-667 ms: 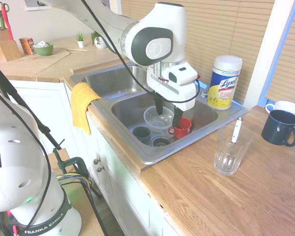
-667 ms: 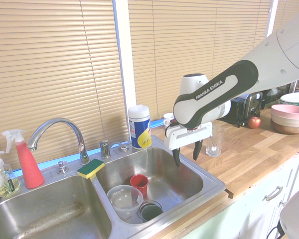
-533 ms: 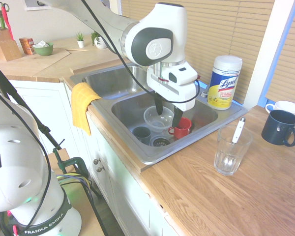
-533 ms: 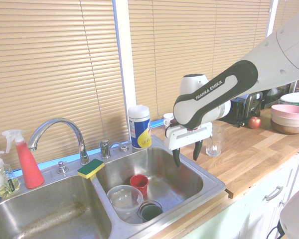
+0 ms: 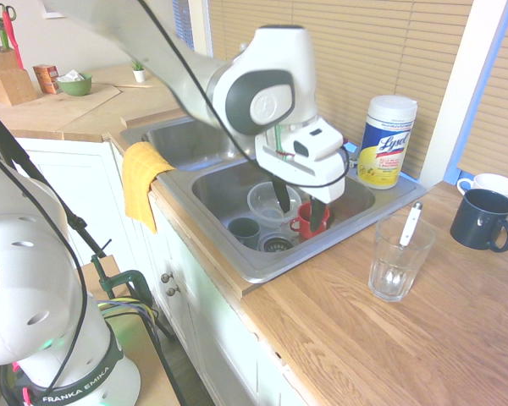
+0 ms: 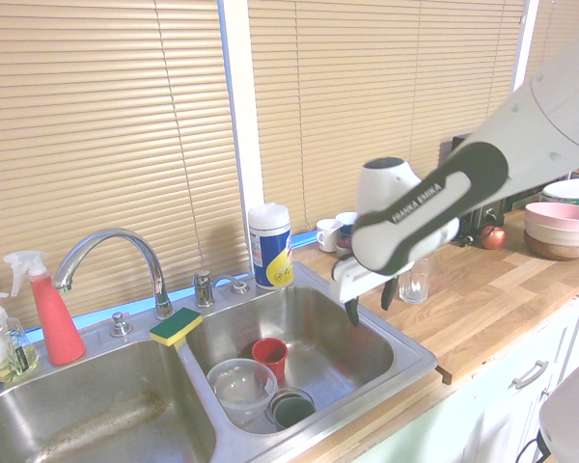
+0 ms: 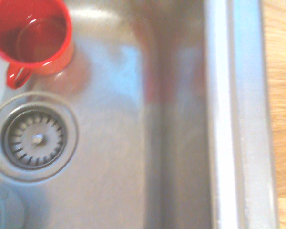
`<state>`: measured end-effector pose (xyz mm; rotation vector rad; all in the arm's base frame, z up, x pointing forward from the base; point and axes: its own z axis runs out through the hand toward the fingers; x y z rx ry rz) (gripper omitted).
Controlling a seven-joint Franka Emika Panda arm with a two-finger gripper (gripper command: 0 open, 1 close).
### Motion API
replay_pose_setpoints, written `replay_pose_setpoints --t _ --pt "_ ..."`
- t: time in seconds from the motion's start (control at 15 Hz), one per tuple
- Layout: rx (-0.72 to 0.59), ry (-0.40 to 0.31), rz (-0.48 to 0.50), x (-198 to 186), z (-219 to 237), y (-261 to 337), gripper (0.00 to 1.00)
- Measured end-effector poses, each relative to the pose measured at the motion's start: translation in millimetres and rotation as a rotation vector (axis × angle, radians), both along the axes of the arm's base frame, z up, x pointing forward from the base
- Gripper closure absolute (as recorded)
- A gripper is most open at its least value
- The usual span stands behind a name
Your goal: Put the spoon into the sink
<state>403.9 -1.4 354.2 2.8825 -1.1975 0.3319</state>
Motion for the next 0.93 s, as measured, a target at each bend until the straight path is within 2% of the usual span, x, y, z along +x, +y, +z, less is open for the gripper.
replay_pose_setpoints --t 0.47,0.67,0.93 --pt "-0.011 -0.223 0.006 6 27 -10 0.00" --pt "0.003 -0.309 -0.026 10 40 -32 0.00" --pt "0.018 -0.409 -0.012 11 55 -63 0.00"
